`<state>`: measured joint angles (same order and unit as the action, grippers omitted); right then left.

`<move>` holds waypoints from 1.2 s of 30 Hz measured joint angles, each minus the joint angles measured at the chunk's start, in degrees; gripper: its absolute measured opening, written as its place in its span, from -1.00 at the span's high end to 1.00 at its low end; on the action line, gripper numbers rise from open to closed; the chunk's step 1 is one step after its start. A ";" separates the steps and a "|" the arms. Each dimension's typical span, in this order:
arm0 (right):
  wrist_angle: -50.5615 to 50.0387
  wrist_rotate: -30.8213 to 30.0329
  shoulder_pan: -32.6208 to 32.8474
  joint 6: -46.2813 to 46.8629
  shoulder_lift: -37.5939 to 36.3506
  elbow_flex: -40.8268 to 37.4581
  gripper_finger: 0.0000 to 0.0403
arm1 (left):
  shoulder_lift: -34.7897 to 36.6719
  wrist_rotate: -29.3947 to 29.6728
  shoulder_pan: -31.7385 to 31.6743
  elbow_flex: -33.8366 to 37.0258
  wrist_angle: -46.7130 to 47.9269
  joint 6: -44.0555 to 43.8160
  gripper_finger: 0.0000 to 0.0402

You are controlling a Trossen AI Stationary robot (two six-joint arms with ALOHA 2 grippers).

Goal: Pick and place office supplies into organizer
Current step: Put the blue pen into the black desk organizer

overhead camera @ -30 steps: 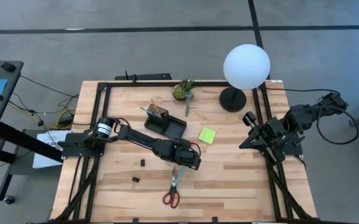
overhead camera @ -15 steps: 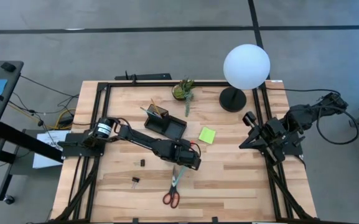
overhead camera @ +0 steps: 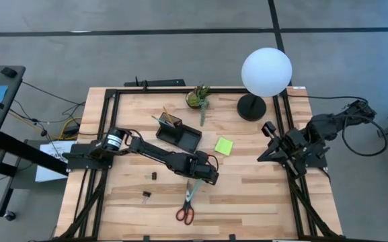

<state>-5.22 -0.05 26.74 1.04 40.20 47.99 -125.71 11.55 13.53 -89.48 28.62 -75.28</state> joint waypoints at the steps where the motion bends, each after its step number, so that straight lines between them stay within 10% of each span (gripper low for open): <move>1: -0.25 0.00 0.02 0.00 0.04 0.00 1.00 | 0.20 -0.52 0.02 -0.04 1.22 0.39 0.44; 21: -0.28 1.56 0.42 0.02 2.06 0.00 1.00 | 0.07 -3.51 -0.33 -1.74 5.49 3.05 0.54; 36: -0.76 1.70 1.79 0.03 4.88 0.00 1.00 | -0.08 -13.16 0.09 -7.30 15.75 6.70 0.16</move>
<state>-5.98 1.65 28.53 1.07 45.08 47.99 -125.80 -1.61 13.62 -96.78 44.37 -68.58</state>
